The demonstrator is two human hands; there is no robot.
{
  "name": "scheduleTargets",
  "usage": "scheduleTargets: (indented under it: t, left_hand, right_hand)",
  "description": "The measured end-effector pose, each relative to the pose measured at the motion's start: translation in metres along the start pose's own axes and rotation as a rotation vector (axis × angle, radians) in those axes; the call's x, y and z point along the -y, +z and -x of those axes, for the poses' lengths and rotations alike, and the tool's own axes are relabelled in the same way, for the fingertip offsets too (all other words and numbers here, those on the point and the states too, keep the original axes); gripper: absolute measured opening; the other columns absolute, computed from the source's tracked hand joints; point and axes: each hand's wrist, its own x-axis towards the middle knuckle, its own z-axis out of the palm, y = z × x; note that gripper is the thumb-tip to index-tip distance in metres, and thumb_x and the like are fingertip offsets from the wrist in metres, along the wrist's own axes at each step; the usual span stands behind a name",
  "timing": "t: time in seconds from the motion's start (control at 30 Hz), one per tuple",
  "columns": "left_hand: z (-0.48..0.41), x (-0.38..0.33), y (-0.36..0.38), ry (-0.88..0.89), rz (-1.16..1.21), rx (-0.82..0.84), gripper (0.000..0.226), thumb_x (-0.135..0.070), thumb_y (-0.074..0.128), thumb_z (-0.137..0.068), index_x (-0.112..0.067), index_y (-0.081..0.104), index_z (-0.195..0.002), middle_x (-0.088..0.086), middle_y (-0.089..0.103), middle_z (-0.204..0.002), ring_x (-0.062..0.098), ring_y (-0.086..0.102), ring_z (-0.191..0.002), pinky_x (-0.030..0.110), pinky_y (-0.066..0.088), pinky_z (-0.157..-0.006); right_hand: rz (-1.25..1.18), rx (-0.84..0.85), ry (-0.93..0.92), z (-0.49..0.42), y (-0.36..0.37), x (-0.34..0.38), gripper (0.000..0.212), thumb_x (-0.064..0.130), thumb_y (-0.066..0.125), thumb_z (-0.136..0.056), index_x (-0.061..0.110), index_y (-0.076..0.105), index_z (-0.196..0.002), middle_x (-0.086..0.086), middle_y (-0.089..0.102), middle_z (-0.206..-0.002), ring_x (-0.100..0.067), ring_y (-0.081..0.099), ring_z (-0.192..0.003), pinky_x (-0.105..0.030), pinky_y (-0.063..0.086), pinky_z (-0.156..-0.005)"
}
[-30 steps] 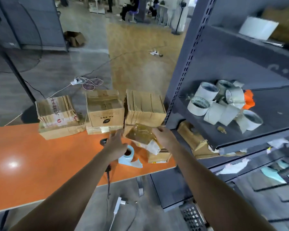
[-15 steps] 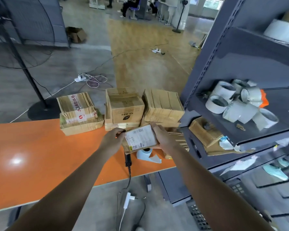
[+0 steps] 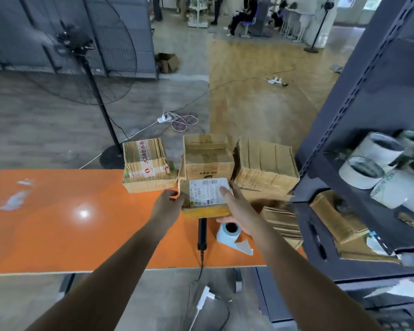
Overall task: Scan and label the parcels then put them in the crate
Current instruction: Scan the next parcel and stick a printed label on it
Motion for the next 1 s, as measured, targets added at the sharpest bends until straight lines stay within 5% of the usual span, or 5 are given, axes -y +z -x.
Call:
scheduleTargets:
  t: [0.1,0.27,0.6,0.9,1.0]
  left_hand:
    - [0.004,0.013,0.007,-0.135,0.063,0.047,0.038,-0.039,0.051,-0.097,-0.013,0.052,-0.125,0.006,0.061,-0.099,0.028,0.064,-0.094,0.044,0.058,-0.081]
    - [-0.001,0.025,0.002,-0.149,0.118,0.065,0.041,-0.032,0.053,-0.097,-0.016,0.048,-0.135,0.009,0.061,-0.114,0.025,0.066,-0.088,0.034,0.057,-0.066]
    - [-0.022,0.063,-0.031,-0.162,0.167,0.089,0.043,-0.017,0.061,-0.092,-0.009,0.048,-0.133,0.012,0.059,-0.104,0.025,0.059,-0.081,0.038,0.057,-0.075]
    - [-0.047,0.120,-0.048,-0.236,0.103,0.092,0.038,-0.016,0.064,-0.091,-0.004,0.048,-0.123,0.008,0.055,-0.077,0.026,0.055,-0.071,0.050,0.056,-0.083]
    - [-0.048,0.132,-0.051,-0.192,-0.076,0.226,0.033,-0.019,0.061,-0.092,-0.012,0.046,-0.120,0.008,0.061,-0.093,0.020,0.053,-0.071,0.031,0.051,-0.063]
  right_hand:
    - [0.039,0.002,0.033,-0.006,0.004,-0.006,0.036,0.046,0.048,-0.100,0.045,0.036,-0.135,0.002,0.052,-0.134,-0.028,0.053,-0.123,-0.051,0.057,-0.085]
    - [0.183,-0.014,0.033,-0.010,0.014,-0.020,0.039,0.047,0.046,-0.101,0.038,0.036,-0.137,0.003,0.056,-0.127,-0.021,0.058,-0.111,-0.044,0.052,-0.086]
    - [0.442,-0.044,-0.023,-0.020,0.057,-0.031,0.033,0.047,0.049,-0.099,0.028,0.053,-0.125,0.000,0.063,-0.119,-0.020,0.063,-0.104,-0.048,0.055,-0.093]
    - [0.790,-0.052,-0.024,-0.037,0.117,-0.052,0.043,0.034,0.047,-0.101,0.015,0.045,-0.140,-0.008,0.061,-0.126,-0.021,0.060,-0.094,-0.030,0.044,-0.075]
    - [0.810,-0.048,0.017,-0.037,0.124,-0.061,0.046,0.031,0.047,-0.102,0.015,0.040,-0.144,-0.006,0.061,-0.121,-0.015,0.059,-0.079,-0.028,0.042,-0.062]
